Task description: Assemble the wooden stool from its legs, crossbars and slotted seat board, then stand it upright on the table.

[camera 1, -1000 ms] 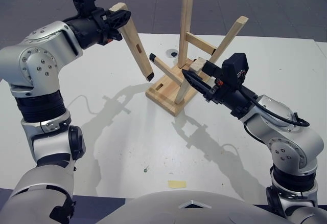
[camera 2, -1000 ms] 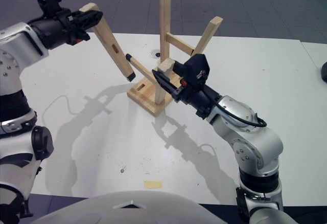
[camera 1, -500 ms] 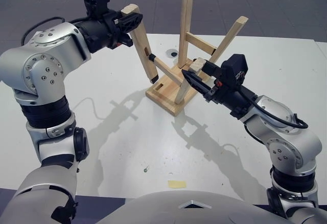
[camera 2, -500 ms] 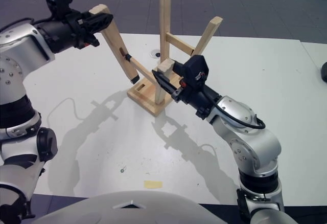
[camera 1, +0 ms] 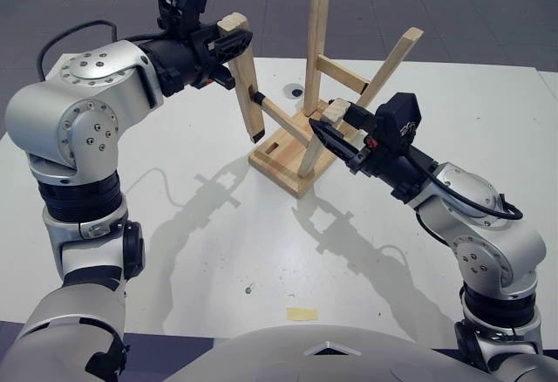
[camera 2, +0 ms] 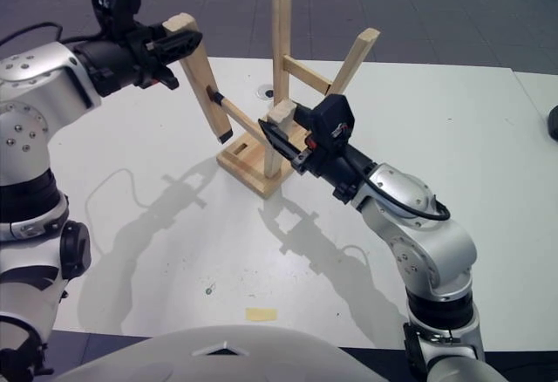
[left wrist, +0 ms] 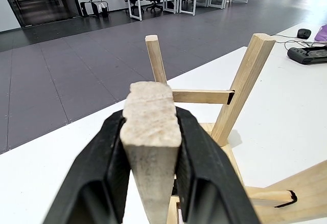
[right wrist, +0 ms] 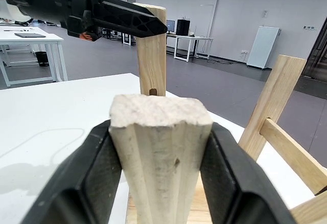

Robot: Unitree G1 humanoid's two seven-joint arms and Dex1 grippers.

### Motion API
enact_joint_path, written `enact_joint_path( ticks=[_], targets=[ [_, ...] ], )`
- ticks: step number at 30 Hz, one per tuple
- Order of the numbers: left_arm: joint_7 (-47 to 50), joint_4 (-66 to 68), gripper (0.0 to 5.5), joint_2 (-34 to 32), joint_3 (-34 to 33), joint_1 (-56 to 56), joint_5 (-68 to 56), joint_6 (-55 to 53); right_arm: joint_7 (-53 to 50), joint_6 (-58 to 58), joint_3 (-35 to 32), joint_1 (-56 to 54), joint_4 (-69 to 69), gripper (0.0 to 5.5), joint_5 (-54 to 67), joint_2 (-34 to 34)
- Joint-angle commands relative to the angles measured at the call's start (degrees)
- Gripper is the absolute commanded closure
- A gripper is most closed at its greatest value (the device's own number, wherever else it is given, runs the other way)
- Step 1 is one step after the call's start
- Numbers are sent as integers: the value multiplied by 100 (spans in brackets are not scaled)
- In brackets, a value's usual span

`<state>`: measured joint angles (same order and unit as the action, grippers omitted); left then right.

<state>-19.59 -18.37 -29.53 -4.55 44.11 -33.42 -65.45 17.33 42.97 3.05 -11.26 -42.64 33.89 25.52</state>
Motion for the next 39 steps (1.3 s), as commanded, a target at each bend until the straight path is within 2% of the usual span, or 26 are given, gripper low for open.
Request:
enact_joint_path(
  ticks=[1,14,32,39],
  targets=[
    [-102,-31,448,30,78,-109,13,28,12,125,88,94,71,343,-79,42],
    [-72,185,448,165,184,-89,312,392,25,90,147,99,101,343,-168,44],
    [-395,-366,448,334,333,-159,-8,165,-54,24,155,91,169,344,-250,-8],
    [-323,-114,448,472,-90,-73,-130,73,-65,3,220,145,178,344,-296,-35]
  ],
)
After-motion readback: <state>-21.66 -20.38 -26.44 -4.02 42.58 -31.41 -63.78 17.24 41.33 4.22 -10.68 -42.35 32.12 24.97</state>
